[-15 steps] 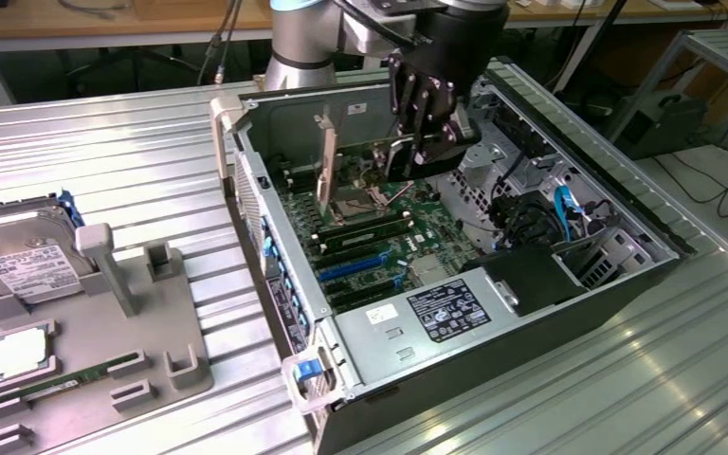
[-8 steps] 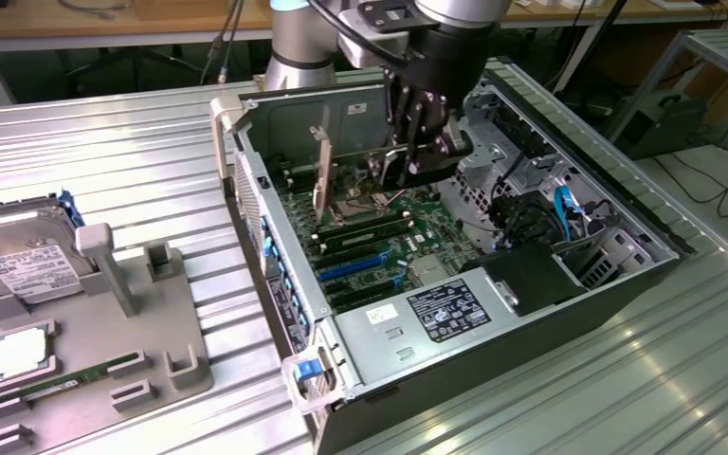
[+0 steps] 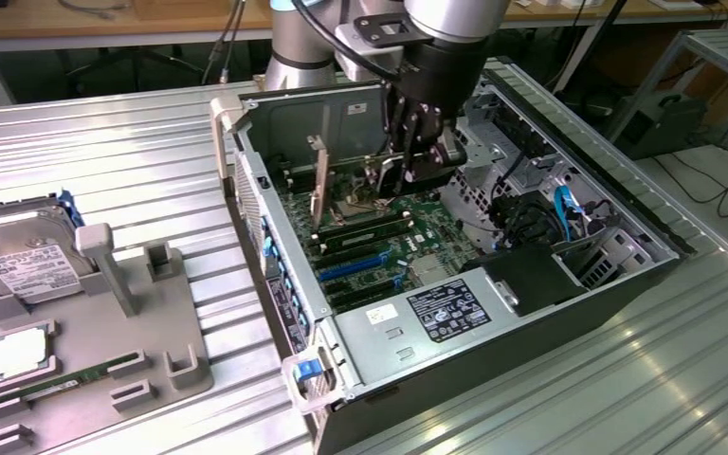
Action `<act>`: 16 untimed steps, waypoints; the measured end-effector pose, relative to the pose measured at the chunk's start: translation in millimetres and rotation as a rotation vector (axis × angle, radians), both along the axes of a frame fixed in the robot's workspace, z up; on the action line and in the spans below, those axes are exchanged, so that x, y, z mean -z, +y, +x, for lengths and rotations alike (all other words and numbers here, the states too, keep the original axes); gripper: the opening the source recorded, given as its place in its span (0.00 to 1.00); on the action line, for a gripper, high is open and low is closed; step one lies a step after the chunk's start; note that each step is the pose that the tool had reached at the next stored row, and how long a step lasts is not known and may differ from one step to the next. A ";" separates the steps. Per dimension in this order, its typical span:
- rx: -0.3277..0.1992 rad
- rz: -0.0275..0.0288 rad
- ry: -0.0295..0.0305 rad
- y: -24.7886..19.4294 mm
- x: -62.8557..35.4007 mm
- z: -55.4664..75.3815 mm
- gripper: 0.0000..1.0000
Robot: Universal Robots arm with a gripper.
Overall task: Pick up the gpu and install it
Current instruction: 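Insert the gpu into the slot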
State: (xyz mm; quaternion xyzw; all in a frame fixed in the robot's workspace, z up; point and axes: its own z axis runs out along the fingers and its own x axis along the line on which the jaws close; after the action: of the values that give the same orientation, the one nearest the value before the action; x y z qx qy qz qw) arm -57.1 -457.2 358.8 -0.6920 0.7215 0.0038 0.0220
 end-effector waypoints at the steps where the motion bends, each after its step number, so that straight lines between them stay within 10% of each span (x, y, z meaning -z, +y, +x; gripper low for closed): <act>1: 0.000 0.0000 -0.0002 0.0 1.6 -0.2 0.28; 16: 0.000 0.0002 0.0003 0.0 29.2 -7.1 0.28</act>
State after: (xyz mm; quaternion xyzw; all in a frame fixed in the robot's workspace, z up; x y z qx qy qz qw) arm -64.1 -457.1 329.6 -0.6920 0.7216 0.0039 0.0220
